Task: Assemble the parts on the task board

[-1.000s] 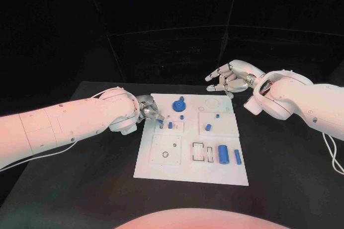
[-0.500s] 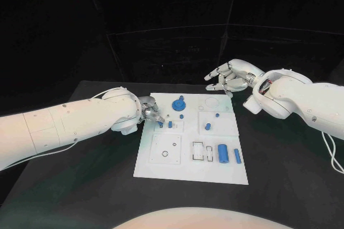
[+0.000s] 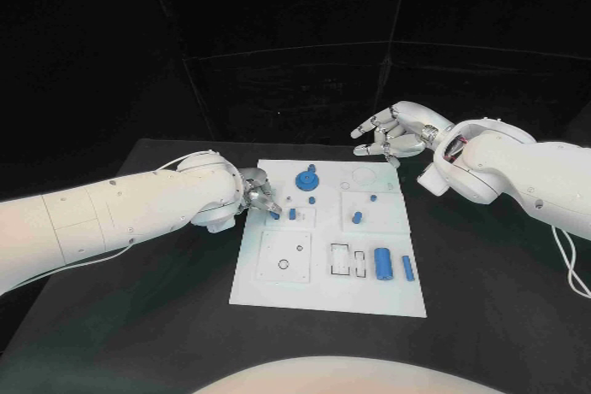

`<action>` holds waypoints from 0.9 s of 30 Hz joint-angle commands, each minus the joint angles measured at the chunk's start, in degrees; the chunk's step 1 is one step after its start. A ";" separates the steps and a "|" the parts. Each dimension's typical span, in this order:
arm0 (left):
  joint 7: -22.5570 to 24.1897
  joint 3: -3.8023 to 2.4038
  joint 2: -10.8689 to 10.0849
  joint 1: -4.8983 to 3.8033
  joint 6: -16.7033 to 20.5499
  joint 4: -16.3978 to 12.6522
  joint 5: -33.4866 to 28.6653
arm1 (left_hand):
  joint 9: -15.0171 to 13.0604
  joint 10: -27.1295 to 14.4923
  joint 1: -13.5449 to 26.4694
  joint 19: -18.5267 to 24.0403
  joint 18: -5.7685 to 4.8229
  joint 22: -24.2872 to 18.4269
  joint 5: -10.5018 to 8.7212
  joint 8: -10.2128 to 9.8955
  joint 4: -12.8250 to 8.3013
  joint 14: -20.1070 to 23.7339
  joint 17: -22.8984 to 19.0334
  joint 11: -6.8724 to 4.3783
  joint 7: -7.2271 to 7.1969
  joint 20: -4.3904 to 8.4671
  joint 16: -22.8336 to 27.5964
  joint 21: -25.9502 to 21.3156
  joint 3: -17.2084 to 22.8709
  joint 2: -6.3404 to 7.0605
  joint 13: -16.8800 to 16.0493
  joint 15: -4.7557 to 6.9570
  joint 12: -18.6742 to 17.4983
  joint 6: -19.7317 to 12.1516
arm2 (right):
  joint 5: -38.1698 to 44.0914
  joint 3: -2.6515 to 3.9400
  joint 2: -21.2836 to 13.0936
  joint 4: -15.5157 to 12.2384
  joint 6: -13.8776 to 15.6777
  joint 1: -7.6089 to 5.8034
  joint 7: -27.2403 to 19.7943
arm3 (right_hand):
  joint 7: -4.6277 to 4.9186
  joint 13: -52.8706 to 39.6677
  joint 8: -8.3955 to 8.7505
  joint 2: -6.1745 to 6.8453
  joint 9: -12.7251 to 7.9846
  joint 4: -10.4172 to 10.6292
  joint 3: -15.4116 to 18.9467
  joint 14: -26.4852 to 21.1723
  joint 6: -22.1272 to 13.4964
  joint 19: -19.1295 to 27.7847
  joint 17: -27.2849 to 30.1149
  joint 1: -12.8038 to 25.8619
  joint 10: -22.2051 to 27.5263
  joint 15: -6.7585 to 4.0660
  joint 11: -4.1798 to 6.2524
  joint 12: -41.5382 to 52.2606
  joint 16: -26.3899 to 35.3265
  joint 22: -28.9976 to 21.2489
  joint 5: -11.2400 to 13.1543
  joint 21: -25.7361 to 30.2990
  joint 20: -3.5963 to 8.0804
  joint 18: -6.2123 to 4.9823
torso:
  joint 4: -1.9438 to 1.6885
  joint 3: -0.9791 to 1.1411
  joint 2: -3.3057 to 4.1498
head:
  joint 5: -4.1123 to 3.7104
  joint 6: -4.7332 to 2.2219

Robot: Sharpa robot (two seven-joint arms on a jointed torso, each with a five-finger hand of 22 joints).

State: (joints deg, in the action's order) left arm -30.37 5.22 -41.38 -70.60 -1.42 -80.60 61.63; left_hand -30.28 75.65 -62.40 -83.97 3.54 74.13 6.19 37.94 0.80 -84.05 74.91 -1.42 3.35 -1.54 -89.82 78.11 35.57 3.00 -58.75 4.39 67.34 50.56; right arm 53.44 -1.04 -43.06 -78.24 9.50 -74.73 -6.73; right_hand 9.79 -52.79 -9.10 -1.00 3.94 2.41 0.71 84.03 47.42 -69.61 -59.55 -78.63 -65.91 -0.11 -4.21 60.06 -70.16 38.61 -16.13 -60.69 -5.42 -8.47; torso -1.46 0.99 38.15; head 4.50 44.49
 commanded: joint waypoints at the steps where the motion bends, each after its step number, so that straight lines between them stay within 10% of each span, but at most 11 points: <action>1: -0.61 0.05 -0.04 -0.02 -1.55 -0.04 0.66 | -0.05 0.45 -0.06 -1.08 0.07 -0.05 0.09 0.36 -7.30 -5.95 15.09 0.07 -0.28 0.22 -0.18 -0.13 7.73 -0.38 0.08 0.43 0.18 -0.05 | -0.04 0.03 0.02 0.02 -0.45 -0.11 -0.61 | -0.15 0.08 -0.35 -0.34 -0.04 0.25 0.15 -0.12 -0.37 0.32 0.07 0.27 0.46 -0.35 -0.12 -0.23 0.26 -0.05 -0.22 0.27 -0.09 -0.43 | -0.02 0.01 -0.03 | 0.03 0.03; 27: -0.87 0.52 0.40 -0.01 -2.40 0.47 0.04 | -0.04 0.67 3.85 -1.01 0.12 -0.18 -0.31 0.84 -5.08 -5.95 15.09 -0.35 -1.00 0.41 -0.18 -0.38 5.08 1.14 0.19 0.72 0.22 0.69 | -0.04 0.03 -0.02 -0.06 -0.42 -0.10 -0.57 | -0.15 0.07 -0.39 -0.39 -0.03 0.28 0.15 -0.11 -0.37 0.29 0.03 0.28 0.43 -0.35 -0.12 -0.17 0.25 -0.05 -0.26 0.29 -0.09 -0.43 | 0.01 0.02 0.03 | 0.18 -0.13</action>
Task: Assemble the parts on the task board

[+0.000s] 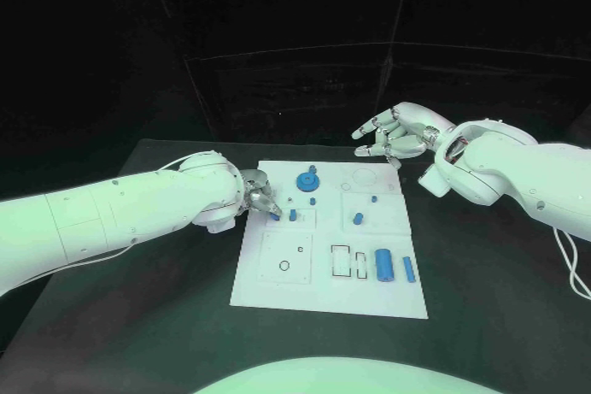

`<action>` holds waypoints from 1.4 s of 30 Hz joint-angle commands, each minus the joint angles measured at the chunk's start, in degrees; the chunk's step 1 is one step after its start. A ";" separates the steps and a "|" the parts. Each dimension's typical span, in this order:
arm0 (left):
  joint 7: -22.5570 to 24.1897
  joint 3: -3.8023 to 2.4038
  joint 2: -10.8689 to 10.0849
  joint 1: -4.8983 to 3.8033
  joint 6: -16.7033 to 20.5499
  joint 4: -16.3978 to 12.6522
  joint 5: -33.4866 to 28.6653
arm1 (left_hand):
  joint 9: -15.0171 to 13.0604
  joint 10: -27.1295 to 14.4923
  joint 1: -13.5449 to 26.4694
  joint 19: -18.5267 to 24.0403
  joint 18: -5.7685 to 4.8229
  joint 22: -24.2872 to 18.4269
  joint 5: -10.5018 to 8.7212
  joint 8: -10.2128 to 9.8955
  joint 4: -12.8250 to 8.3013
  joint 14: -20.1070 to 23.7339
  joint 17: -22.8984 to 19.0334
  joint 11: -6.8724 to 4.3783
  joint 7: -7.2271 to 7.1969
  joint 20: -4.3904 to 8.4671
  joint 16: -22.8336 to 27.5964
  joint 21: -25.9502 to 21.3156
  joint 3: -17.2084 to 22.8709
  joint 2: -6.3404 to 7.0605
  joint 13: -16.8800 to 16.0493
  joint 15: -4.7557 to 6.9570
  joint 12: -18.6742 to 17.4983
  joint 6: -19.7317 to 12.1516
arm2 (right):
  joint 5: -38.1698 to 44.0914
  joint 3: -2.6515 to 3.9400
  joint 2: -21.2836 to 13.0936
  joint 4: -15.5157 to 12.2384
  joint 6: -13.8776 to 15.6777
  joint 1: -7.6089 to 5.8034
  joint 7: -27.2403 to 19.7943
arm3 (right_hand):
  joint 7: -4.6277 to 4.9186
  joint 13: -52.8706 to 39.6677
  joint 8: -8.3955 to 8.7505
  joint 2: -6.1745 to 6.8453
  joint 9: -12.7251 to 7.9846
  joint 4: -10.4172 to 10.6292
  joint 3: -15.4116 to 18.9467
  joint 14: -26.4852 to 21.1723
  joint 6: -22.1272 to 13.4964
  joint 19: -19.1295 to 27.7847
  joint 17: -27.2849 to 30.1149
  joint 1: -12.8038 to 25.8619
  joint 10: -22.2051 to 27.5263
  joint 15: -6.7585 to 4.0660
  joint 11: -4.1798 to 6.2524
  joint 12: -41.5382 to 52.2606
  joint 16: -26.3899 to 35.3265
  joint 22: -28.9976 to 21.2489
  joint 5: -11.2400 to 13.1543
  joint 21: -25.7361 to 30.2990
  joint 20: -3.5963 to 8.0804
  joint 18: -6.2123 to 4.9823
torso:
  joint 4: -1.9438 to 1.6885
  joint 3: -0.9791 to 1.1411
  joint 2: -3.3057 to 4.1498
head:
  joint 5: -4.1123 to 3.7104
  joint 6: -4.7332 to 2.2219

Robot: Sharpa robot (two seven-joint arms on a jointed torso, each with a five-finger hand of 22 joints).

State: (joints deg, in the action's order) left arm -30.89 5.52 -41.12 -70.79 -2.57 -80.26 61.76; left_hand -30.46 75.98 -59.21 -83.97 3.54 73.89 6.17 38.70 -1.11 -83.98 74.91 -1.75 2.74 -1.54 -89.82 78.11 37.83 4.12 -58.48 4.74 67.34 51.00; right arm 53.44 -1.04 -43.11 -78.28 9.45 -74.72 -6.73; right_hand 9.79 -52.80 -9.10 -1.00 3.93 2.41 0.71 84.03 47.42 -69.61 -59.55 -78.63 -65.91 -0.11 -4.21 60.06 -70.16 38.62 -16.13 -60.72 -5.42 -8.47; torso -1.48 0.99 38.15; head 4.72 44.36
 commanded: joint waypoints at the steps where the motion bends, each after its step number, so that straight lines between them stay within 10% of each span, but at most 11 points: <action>1: -0.34 0.22 0.21 0.18 -1.23 0.23 -0.12 | 0.18 0.35 0.91 -1.02 0.11 0.09 -0.30 0.09 -2.96 -6.02 15.09 -0.07 -0.44 0.44 -0.18 -0.37 2.49 0.09 -0.09 0.40 0.24 0.35 | -0.04 0.03 0.04 -0.01 -0.37 -0.11 -0.57 | -0.15 0.07 -0.40 -0.40 -0.03 0.29 0.15 -0.11 -0.37 0.29 0.03 0.28 0.43 -0.35 -0.12 -0.17 0.25 -0.06 -0.26 0.33 -0.09 -0.43 | 0.04 0.02 0.04 | -0.05 0.01; 29: -0.61 0.22 1.15 0.16 -0.62 2.00 -0.85 | 1.04 0.41 6.33 -1.33 -0.02 0.75 -0.48 0.18 3.30 -6.02 15.09 -0.49 -0.94 0.91 -0.18 -0.14 -9.02 0.28 -0.18 0.86 0.69 2.62 | -0.04 0.03 -0.03 -0.18 -0.32 -0.12 -0.54 | -0.15 0.07 -0.40 -0.40 -0.03 0.29 0.15 -0.11 -0.37 0.29 0.03 0.28 0.43 -0.35 -0.12 -0.17 0.25 -0.06 -0.26 0.33 -0.09 -0.43 | -0.03 -0.04 0.01 | -0.36 0.31; 42: 2.14 0.15 0.09 0.15 4.23 1.77 -2.34 | 1.36 -0.06 9.56 -1.20 0.12 0.25 -3.01 0.31 9.52 -6.02 15.09 -0.61 -1.14 1.14 -0.18 -0.82 -23.67 2.56 0.49 1.05 0.43 2.85 | -0.12 0.03 -0.07 -0.13 -0.39 -0.12 -0.53 | -0.14 0.25 -0.51 -0.40 -0.03 0.59 0.37 -0.10 -0.40 0.26 0.02 0.62 0.51 -0.33 -0.15 -0.15 0.31 -0.25 -0.11 0.53 -0.10 -0.44 | 0.03 -0.11 -0.02 | -0.61 0.22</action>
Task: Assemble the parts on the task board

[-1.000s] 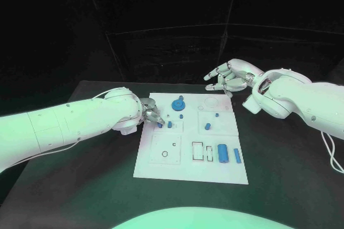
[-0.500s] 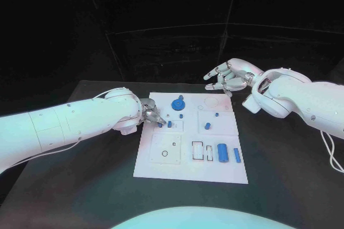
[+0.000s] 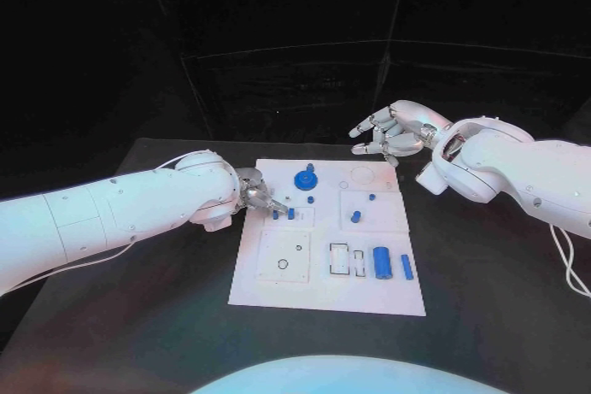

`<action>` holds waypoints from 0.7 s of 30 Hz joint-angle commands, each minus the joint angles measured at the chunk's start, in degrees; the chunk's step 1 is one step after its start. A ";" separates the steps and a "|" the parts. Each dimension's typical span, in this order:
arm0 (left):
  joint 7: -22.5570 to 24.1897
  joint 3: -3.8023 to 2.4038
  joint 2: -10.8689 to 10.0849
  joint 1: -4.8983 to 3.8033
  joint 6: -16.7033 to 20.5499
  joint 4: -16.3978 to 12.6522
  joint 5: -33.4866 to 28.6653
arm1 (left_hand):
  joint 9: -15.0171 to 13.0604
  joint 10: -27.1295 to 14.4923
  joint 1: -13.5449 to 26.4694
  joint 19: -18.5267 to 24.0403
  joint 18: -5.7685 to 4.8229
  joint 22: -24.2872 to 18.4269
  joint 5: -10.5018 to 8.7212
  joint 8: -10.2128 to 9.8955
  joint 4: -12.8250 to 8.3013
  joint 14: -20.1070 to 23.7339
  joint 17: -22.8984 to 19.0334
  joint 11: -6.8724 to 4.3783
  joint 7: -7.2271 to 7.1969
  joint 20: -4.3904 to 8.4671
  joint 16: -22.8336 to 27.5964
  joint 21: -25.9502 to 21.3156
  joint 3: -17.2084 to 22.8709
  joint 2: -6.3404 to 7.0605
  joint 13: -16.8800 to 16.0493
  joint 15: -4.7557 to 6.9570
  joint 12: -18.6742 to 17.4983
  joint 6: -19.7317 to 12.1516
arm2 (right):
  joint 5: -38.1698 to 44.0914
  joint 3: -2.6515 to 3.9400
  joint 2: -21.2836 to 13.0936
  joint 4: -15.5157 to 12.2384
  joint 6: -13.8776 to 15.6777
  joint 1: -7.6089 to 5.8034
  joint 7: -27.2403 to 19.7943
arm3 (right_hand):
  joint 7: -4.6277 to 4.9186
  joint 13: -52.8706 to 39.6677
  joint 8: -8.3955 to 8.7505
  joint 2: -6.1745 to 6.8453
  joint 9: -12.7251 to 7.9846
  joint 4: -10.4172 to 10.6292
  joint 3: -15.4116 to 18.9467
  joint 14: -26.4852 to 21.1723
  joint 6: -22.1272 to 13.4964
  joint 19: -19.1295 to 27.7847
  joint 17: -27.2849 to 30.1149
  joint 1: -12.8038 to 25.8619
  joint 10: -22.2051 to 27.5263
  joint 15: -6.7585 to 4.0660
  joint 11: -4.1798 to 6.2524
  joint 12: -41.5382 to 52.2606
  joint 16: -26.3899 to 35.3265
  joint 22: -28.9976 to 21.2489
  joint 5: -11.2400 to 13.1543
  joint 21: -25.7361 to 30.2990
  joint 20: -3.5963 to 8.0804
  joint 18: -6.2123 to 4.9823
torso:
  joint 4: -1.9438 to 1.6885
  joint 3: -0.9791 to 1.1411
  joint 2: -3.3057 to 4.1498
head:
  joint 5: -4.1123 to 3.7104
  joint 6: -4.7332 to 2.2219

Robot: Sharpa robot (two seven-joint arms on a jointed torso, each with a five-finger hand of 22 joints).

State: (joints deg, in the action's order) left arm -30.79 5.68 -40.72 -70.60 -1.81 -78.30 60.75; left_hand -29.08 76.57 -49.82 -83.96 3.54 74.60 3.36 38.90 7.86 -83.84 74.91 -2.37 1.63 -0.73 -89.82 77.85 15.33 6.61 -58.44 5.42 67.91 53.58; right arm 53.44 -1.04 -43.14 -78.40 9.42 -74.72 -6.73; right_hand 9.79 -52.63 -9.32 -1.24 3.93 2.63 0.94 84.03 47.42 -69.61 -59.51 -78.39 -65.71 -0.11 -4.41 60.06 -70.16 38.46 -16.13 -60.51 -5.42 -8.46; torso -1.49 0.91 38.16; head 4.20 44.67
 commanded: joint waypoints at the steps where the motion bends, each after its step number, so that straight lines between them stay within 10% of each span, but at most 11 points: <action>1: 2.80 -0.02 -0.48 -0.05 4.67 -0.25 -2.20 | -0.03 -1.25 -0.06 -0.82 0.36 -1.49 -0.28 0.17 1.12 -6.16 15.09 0.04 0.06 0.29 -0.18 -1.47 -2.19 -0.06 1.41 0.25 -0.88 0.13 | -0.12 0.03 -0.04 0.00 -0.37 -0.11 -0.51 | -0.14 0.08 -0.29 -0.16 -0.03 0.39 0.17 -0.10 -0.41 0.26 -0.05 0.41 0.30 -0.33 0.05 -0.14 0.30 -0.12 -0.10 0.34 -0.10 -0.45 | 0.03 0.00 -0.03 | -0.14 -0.10; 13: 12.45 -0.10 -1.74 -0.25 16.57 -1.13 -11.58 | 1.21 -8.65 -4.99 2.84 2.48 -11.72 -0.18 -0.87 8.11 -5.70 13.55 1.62 1.74 -0.75 0.83 -11.09 -11.50 -2.15 12.52 -0.99 -9.26 -4.35 | -0.12 0.03 -0.03 0.13 -0.31 -0.11 -0.47 | -0.13 0.13 -0.30 -0.17 -0.03 0.45 0.21 -0.11 -0.43 0.26 0.01 0.48 0.33 -0.32 0.05 -0.15 0.35 -0.14 -0.10 0.36 -0.11 -0.45 | -0.01 0.04 -0.01 | -0.54 -0.31; 18: 23.57 -0.08 -1.19 -0.31 17.01 -0.97 -13.41 | 3.71 -21.47 -19.86 14.38 6.58 -35.02 0.52 -3.56 1.64 3.81 -6.88 4.88 5.14 -2.80 16.95 -34.71 -5.71 -6.57 21.84 -3.26 -19.30 -10.44 | -0.12 0.03 -0.01 0.17 -0.24 -0.11 -0.48 | -0.13 0.13 -0.30 -0.17 -0.03 0.45 0.21 -0.11 -0.43 0.26 0.01 0.48 0.33 -0.32 0.05 -0.15 0.35 -0.14 -0.10 0.36 -0.11 -0.45 | 0.01 0.06 0.01 | -0.76 -0.56; 21: 30.23 -0.06 -0.12 -0.33 16.62 -0.34 -8.93 | 6.17 -25.82 -26.98 17.12 6.69 -37.84 0.50 -5.69 -2.73 11.41 -18.89 5.93 6.18 -4.02 28.28 -39.30 0.17 -4.89 26.37 -4.57 -25.15 -10.67 | -0.12 0.03 0.03 0.21 -0.20 -0.11 -0.49 | -0.13 0.17 -0.31 -0.19 -0.04 0.54 0.25 -0.12 -0.46 0.28 0.05 0.57 0.35 -0.32 0.04 -0.15 0.39 -0.26 -0.12 0.45 -0.11 -0.46 | 0.01 0.09 -0.05 | -0.88 -0.68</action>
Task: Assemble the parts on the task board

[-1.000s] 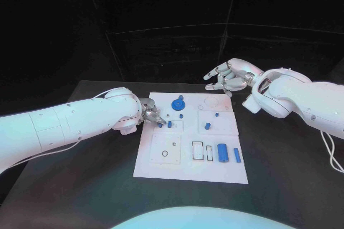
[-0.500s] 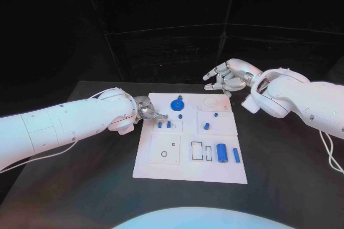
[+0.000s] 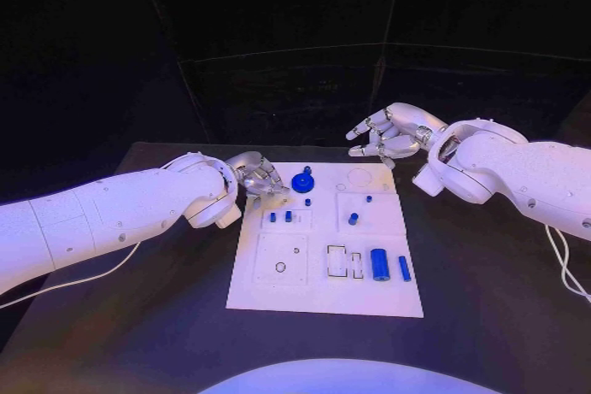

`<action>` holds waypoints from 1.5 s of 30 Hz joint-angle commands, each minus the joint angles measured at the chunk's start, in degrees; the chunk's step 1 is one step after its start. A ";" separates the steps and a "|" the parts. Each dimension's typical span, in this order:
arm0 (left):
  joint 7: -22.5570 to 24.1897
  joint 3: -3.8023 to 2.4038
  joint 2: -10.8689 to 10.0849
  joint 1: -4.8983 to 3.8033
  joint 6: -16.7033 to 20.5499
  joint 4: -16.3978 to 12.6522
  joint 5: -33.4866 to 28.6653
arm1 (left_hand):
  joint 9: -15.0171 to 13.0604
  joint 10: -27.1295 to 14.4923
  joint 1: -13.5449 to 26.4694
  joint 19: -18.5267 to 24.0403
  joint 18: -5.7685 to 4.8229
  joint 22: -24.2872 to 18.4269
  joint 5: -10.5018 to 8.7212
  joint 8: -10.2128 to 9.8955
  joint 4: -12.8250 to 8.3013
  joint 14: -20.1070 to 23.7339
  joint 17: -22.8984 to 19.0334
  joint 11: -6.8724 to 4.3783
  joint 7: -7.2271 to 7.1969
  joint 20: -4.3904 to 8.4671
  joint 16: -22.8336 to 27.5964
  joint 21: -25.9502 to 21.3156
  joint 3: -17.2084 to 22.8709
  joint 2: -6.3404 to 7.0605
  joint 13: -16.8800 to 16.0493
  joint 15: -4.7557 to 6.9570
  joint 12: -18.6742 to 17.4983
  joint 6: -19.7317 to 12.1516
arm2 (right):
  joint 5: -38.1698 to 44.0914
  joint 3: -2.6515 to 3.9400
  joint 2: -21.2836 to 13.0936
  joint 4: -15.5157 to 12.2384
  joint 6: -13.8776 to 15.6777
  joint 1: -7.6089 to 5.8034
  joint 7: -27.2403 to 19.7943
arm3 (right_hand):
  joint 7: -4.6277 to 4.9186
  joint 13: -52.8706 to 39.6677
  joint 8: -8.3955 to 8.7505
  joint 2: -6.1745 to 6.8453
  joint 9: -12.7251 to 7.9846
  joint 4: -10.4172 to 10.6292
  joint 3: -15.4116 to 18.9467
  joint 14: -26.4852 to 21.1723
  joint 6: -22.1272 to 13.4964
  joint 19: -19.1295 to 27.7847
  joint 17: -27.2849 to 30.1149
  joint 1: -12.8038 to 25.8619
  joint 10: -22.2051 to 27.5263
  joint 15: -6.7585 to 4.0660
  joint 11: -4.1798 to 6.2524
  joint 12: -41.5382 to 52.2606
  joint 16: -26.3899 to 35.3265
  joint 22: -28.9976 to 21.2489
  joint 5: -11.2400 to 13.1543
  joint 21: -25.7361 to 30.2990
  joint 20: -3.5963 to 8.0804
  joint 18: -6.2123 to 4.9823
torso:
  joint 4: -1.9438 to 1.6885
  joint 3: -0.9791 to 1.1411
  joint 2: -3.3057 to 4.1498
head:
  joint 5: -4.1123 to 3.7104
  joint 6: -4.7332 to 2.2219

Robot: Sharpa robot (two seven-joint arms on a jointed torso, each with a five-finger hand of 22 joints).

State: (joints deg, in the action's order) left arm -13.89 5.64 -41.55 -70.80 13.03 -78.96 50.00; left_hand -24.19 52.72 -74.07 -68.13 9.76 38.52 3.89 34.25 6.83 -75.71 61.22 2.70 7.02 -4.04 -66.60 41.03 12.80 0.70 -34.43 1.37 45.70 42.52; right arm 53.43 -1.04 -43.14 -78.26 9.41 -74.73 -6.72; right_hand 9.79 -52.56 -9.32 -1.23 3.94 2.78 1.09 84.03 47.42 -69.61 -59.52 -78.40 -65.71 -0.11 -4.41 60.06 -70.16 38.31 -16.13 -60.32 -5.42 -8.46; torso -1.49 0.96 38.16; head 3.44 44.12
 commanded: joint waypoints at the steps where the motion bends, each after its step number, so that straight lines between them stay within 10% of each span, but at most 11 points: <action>1: 14.42 -0.01 0.96 -0.13 1.69 0.51 2.98 | 2.27 -2.90 -3.53 1.82 0.42 -2.44 -0.06 -2.12 -2.25 5.33 -8.38 1.55 1.26 -1.11 8.06 -3.54 3.99 1.75 4.01 -0.88 -4.96 0.53 | -0.11 0.03 0.04 0.07 -0.18 -0.11 -0.51 | -0.12 0.09 -0.32 -0.20 -0.04 0.39 0.09 -0.12 -0.46 0.28 0.05 0.57 0.35 -0.32 0.04 -0.15 0.39 -0.10 -0.12 0.26 -0.11 -0.46 | 0.00 0.02 -0.05 | -0.12 -0.13; 4: 18.35 0.02 2.56 -0.15 0.88 1.81 9.12 | 6.82 -2.64 -4.70 0.92 0.59 -4.32 -0.23 -6.78 -3.84 6.15 -12.39 2.55 1.81 -2.14 10.82 -5.73 8.25 4.91 11.04 -1.41 -11.70 2.47 | -0.11 0.03 0.12 0.12 -0.16 -0.11 -0.53 | -0.13 0.11 -0.32 -0.21 -0.04 0.39 0.09 -0.12 -0.46 0.29 0.07 0.57 0.36 -0.32 0.04 -0.15 0.41 -0.14 -0.13 0.29 -0.11 -0.47 | 0.07 0.02 -0.02 | -0.20 -0.45; 9: 20.56 0.49 5.31 -0.16 -0.59 4.22 18.15 | 10.99 -1.11 -4.43 -3.14 0.68 -4.41 -0.28 -11.40 -5.47 -0.53 -5.56 2.08 1.40 -1.84 2.34 -4.76 9.98 7.68 17.14 -1.45 -16.58 4.81 | -0.11 0.03 0.30 0.15 -0.17 -0.11 -0.56 | -0.13 0.10 -0.33 -0.22 -0.04 0.39 0.09 -0.12 -0.46 0.28 0.07 0.57 0.35 -0.32 0.04 -0.14 0.40 -0.13 -0.14 0.28 -0.11 -0.47 | 0.09 -0.01 0.05 | -0.35 -0.71; 16: 19.40 1.57 8.52 -0.16 -2.65 7.29 26.75 | 14.66 -1.17 -3.48 -9.90 -0.72 3.99 -0.29 -16.13 -6.56 -7.23 3.08 2.26 1.08 -1.46 -7.58 4.80 10.25 8.59 22.23 -1.24 -20.18 5.74 | -0.11 0.03 0.47 0.20 -0.27 -0.11 -0.62 | -0.13 0.09 -0.34 -0.24 -0.04 0.40 0.08 -0.12 -0.46 0.27 0.05 0.55 0.34 -0.32 0.05 -0.12 0.39 -0.10 -0.16 0.27 -0.11 -0.46 | 0.02 -0.03 0.03 | -0.66 -0.90; 45: 14.71 2.09 14.73 -0.17 -8.20 15.60 32.81 | 17.26 1.75 -3.70 -14.16 -1.98 11.94 -0.48 -19.09 -8.30 -9.82 4.86 1.75 0.36 -0.68 -10.77 12.75 10.86 6.79 27.20 -0.64 -22.33 11.31 | -0.10 0.03 1.06 0.43 -0.38 -0.11 -0.75 | -0.14 0.12 -0.38 -0.39 -0.04 0.43 0.02 -0.11 -0.49 0.27 0.02 0.47 0.36 -0.32 0.05 -0.08 0.41 -0.22 -0.28 0.38 -0.11 -0.48 | 0.10 -0.03 0.06 | -0.82 -0.63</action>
State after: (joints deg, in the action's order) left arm 1.78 7.71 -26.96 -70.90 6.47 -63.58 81.46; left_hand -6.97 54.17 -77.78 -81.94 8.82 50.43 3.54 15.37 -1.43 -83.95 66.13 4.50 7.47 -4.80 -77.18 53.50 23.43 8.12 -7.27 0.59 23.69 53.46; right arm 53.43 -1.04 -42.12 -77.88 9.38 -74.72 -6.80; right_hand 9.61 -52.51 -9.31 -1.45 3.93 2.78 1.08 84.03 47.24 -69.61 -59.53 -78.18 -65.71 -0.11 -4.40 60.06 -69.89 38.13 -16.13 -60.27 -5.42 -8.46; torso -1.37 0.93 38.23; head 2.64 43.49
